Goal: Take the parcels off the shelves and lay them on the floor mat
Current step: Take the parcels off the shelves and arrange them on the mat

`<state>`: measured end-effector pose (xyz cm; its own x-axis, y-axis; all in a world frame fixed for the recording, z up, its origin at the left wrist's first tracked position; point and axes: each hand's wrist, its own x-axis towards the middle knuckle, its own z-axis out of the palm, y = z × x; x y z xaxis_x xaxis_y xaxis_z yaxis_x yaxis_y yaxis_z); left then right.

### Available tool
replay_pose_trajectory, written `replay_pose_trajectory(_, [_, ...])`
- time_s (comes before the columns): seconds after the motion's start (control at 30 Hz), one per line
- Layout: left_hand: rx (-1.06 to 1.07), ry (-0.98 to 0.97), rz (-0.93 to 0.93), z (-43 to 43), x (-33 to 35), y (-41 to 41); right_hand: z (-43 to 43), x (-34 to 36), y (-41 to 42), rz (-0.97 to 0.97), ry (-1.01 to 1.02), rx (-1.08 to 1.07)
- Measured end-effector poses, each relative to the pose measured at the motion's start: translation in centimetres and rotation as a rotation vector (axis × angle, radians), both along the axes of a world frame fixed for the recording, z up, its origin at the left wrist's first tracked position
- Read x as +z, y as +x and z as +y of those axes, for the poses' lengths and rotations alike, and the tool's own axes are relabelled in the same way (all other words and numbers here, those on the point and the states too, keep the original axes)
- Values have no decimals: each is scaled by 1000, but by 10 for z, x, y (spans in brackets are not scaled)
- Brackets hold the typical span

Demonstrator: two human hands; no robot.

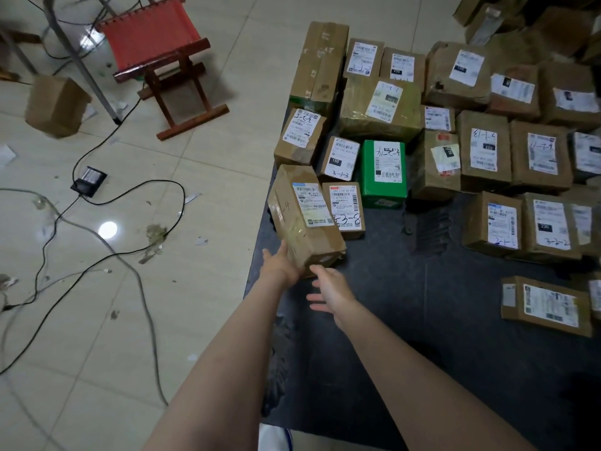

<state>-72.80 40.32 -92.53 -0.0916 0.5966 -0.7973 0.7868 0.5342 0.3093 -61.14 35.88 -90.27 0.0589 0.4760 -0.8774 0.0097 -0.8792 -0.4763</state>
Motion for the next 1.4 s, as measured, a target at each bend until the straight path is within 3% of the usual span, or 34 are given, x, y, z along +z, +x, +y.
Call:
replay_pose_trajectory(0.2, [53,64,-69,8,-2,22,15,-20,13,-296,147,43])
replay_pose_trajectory(0.3, [51,134,-85,12,-3,31,24,-25,25,-353,198,117])
replay_pose_trajectory(0.4, [-56,119,-13,16,-6,40,31,-32,32,-281,156,177])
replay_pose_trajectory(0.53, [-8,-14,108,14,-15,40,28,-32,24,-106,12,201])
replay_pose_trajectory(0.7, [135,58,-122,7,-31,24,26,-43,10,71,-59,66])
replay_pose_trajectory(0.93, [270,240,-157,21,-31,9,38,-45,-10,101,-39,116])
replay_pose_trajectory(1.07, [218,311,-134,39,-28,-6,45,-41,-31,97,-25,252])
replay_pose_trajectory(1.4, [9,181,27,48,-14,-10,40,-19,-32,100,16,214])
